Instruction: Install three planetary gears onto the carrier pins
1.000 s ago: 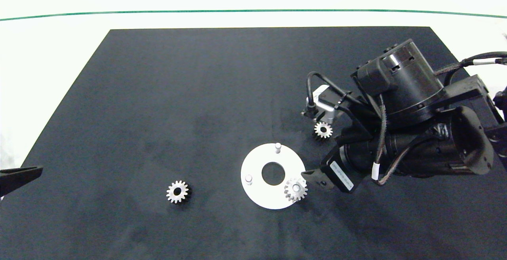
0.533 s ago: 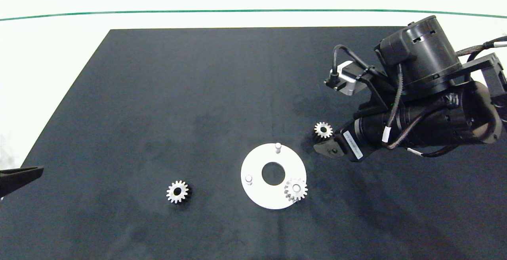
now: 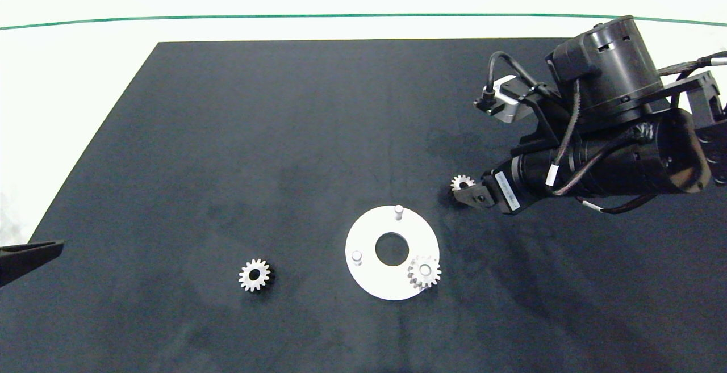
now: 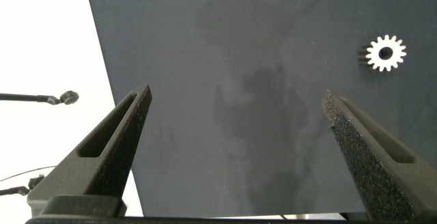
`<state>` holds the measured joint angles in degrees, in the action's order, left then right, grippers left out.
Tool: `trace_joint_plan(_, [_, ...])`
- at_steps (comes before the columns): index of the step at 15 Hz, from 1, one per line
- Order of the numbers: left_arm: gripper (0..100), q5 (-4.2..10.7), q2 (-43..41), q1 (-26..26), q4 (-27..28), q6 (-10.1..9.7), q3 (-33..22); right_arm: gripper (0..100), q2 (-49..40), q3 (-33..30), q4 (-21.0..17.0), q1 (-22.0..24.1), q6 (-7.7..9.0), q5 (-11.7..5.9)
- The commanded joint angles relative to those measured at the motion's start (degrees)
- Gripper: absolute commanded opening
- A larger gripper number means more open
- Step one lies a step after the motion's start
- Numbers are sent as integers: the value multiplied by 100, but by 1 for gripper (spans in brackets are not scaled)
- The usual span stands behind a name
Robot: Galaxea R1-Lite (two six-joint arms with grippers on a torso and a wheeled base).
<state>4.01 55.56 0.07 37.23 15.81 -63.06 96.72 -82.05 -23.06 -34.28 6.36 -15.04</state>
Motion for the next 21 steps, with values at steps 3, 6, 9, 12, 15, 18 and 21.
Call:
trace_joint_plan(3, [100,3,-2,1,21,10,4,100,5,14,39,0,5,1])
trace_joint_plan(6, [100,3,-2,-7,21,10,4,100,14,23,109,9,5,1])
trace_joint_plan(9, [100,3,-2,-51,21,10,4,100,49,14,109,88,5,10])
trace_joint_plan(12, [100,3,-11,-60,21,10,4,100,233,5,390,176,5,-25])
trace_joint_plan(15, [100,3,-37,-78,21,10,4,100,497,-3,689,220,14,-25])
trace_joint_plan(18, [100,3,-46,-78,21,10,4,100,725,-39,812,185,23,-34])
trace_joint_plan(21, [100,-6,-46,-86,21,10,4,100,752,-3,804,167,23,-34])
